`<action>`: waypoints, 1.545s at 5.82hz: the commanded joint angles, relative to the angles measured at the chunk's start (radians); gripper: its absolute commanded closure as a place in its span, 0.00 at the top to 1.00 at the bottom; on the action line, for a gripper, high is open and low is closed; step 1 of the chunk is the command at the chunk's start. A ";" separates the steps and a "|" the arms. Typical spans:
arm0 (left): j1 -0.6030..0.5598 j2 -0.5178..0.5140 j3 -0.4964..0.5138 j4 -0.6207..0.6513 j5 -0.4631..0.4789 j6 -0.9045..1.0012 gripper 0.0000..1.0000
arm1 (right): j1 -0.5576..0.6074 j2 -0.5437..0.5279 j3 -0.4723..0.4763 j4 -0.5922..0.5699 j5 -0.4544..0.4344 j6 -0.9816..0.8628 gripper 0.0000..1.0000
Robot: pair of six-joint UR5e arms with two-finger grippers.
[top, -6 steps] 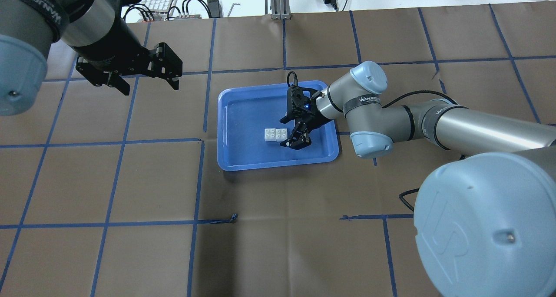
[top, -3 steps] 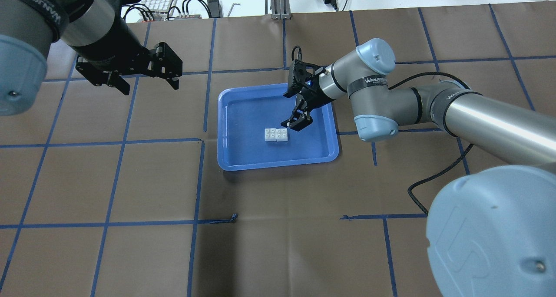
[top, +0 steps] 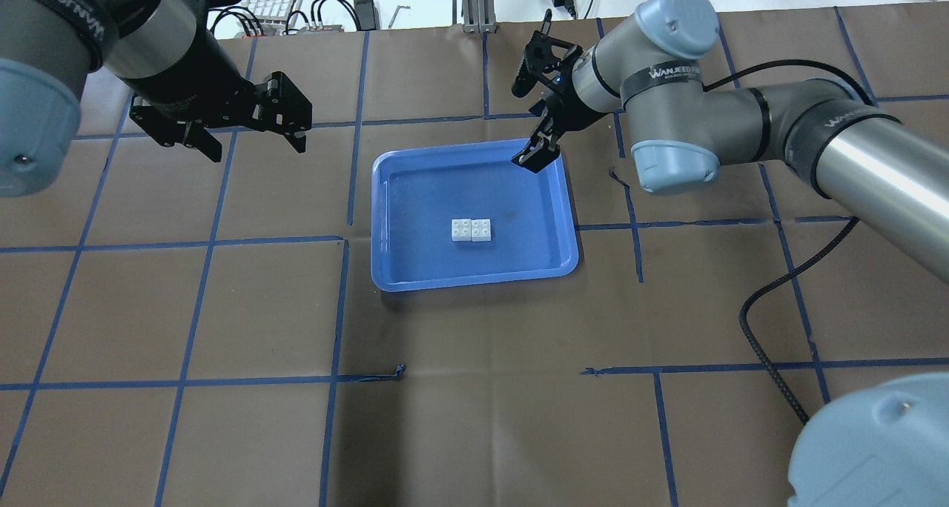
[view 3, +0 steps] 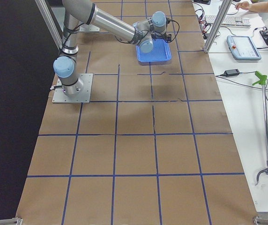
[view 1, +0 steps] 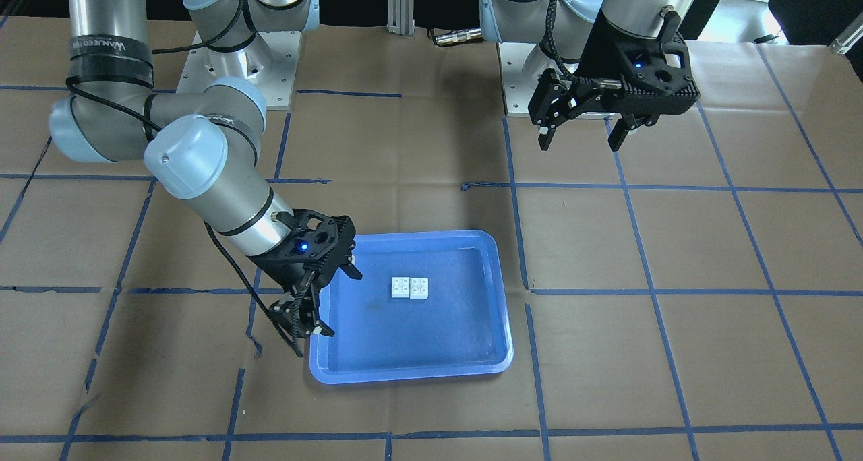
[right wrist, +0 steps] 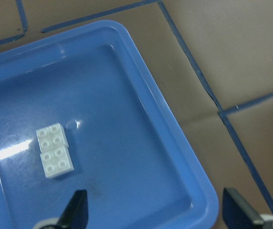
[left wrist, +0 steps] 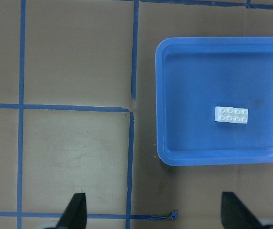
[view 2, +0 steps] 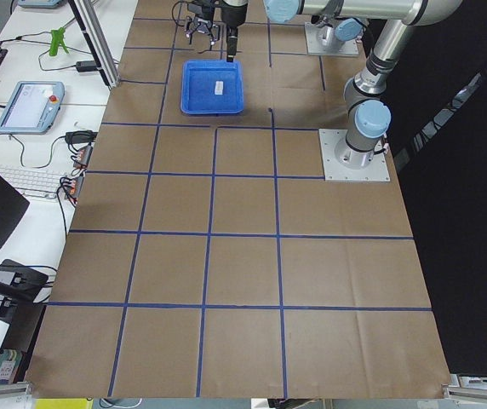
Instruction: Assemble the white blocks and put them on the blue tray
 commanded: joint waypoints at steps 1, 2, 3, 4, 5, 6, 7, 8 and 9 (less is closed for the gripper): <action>0.001 0.011 -0.007 -0.006 0.003 0.001 0.99 | -0.036 -0.072 -0.115 0.288 -0.127 0.197 1.00; -0.001 0.011 -0.005 -0.005 0.003 0.000 0.99 | -0.039 -0.099 -0.155 0.408 -0.211 0.346 1.00; 0.000 0.013 -0.007 -0.008 0.004 0.000 0.99 | -0.047 -0.134 -0.187 0.533 -0.297 0.514 1.00; 0.001 0.013 -0.007 -0.008 0.001 0.000 0.99 | -0.068 -0.174 -0.212 0.646 -0.372 0.693 1.00; -0.001 0.013 -0.005 -0.008 0.001 0.001 0.99 | -0.083 -0.212 -0.227 0.723 -0.376 0.798 1.00; -0.001 0.013 -0.005 -0.008 0.001 0.001 0.99 | -0.083 -0.268 -0.231 0.798 -0.373 0.970 1.00; 0.000 0.013 -0.005 -0.008 0.001 0.000 0.99 | -0.079 -0.312 -0.214 0.819 -0.371 0.993 1.00; -0.001 0.013 -0.004 -0.008 0.000 0.000 0.99 | -0.079 -0.332 -0.205 0.840 -0.373 0.997 1.00; 0.000 0.013 -0.004 -0.008 0.001 0.000 0.99 | -0.077 -0.327 -0.208 0.839 -0.376 0.997 1.00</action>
